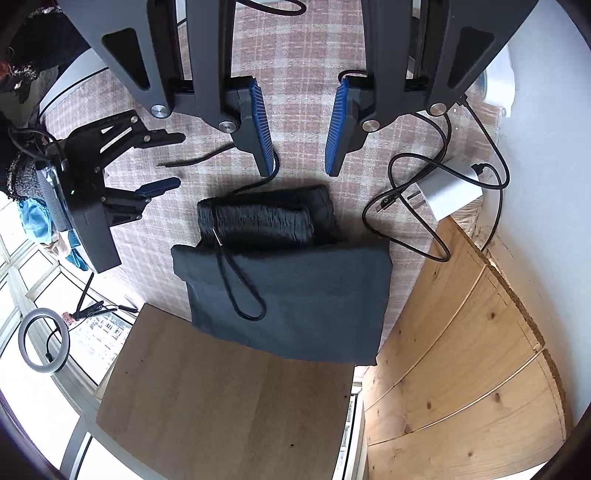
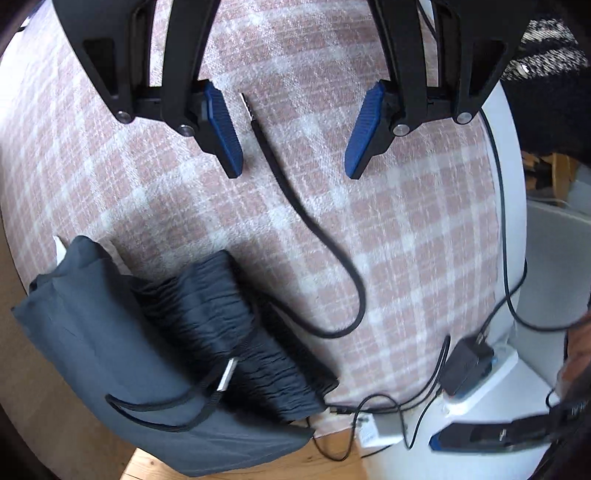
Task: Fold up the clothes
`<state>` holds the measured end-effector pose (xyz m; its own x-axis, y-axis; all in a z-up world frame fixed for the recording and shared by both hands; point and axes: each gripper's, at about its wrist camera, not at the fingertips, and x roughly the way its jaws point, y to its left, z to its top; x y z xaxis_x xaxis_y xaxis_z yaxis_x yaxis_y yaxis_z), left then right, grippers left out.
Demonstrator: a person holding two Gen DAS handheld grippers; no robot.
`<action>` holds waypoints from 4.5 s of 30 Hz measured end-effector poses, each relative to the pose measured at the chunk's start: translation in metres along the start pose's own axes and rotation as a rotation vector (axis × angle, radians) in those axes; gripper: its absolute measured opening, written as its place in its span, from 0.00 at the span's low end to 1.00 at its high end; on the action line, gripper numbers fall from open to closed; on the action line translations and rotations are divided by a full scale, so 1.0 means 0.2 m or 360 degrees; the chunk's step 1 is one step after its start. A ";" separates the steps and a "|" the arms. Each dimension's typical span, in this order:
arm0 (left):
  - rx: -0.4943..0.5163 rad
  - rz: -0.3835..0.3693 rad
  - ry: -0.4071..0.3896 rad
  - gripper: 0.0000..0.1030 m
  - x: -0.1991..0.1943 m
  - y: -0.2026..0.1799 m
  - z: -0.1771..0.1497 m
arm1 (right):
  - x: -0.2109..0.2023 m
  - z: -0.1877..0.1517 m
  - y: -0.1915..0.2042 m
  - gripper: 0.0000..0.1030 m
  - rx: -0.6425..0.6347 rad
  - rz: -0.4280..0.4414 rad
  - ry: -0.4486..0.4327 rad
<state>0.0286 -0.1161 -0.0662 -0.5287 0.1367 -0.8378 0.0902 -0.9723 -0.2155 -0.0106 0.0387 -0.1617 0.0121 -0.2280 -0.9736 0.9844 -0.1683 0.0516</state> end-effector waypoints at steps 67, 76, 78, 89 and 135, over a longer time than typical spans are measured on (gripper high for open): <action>-0.0207 0.0519 -0.0124 0.72 -0.32 -1.31 -0.61 | -0.92 -1.67 -0.08 0.63 0.1198 -0.0408 -0.0536; -0.0223 0.0593 -0.0099 0.73 -0.37 -1.45 -0.72 | -0.95 -1.87 -0.04 0.63 0.1228 -0.0373 -0.0591; -0.0212 0.0611 -0.0101 0.73 -0.39 -1.49 -0.74 | -0.96 -1.91 -0.04 0.63 0.1244 -0.0364 -0.0599; -0.0212 0.0632 -0.0153 0.73 -0.46 -1.56 -0.75 | -1.00 -1.99 -0.06 0.63 0.1325 -0.0316 -0.0650; -0.0250 0.0548 -0.0117 0.74 -0.44 -1.50 -0.68 | -1.10 -1.93 -0.07 0.63 0.1314 -0.0613 -0.0683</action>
<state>0.1624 0.1894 0.0046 -0.5038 -0.2122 -0.8374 0.3983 -0.9172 -0.0072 0.0401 0.4609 -0.0332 -0.5058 -0.3165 -0.8025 0.4760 -0.8782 0.0464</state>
